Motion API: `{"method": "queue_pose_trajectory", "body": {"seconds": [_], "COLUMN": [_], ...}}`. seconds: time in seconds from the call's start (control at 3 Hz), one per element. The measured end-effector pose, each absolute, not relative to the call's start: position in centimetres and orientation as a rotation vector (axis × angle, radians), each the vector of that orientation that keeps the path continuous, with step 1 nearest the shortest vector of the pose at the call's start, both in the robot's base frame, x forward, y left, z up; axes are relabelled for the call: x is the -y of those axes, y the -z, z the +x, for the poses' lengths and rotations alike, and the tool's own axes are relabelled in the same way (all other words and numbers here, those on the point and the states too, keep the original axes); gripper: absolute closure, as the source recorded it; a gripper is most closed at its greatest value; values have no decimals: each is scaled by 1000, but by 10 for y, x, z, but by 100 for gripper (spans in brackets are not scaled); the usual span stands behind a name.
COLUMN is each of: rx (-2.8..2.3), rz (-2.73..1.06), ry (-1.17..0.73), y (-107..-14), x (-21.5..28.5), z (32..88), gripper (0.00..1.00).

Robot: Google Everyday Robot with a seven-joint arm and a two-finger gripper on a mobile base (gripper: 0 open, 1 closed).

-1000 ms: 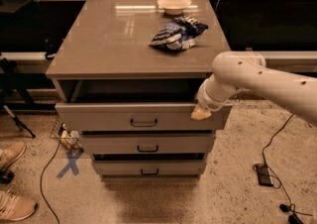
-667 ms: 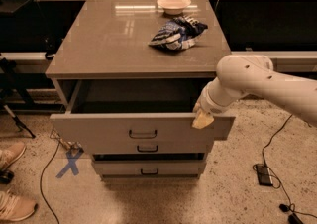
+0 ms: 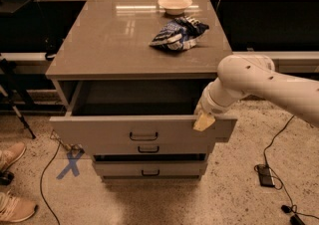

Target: Open top drawer

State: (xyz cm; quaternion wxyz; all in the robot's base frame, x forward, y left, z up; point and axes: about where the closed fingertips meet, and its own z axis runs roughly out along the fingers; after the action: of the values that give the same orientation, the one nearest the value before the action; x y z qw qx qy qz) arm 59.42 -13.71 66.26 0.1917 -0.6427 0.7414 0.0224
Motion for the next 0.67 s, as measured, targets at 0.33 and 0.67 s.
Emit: {"method": "queue_pose_trajectory", "body": {"seconds": [0.33,0.67], "rx": [-2095,-2095], "rz": [-1818,-1818], "ry": [-100,-100], "y": [-654,-655], "x": [144,144], "z": [577,577], "gripper": [100,100]}}
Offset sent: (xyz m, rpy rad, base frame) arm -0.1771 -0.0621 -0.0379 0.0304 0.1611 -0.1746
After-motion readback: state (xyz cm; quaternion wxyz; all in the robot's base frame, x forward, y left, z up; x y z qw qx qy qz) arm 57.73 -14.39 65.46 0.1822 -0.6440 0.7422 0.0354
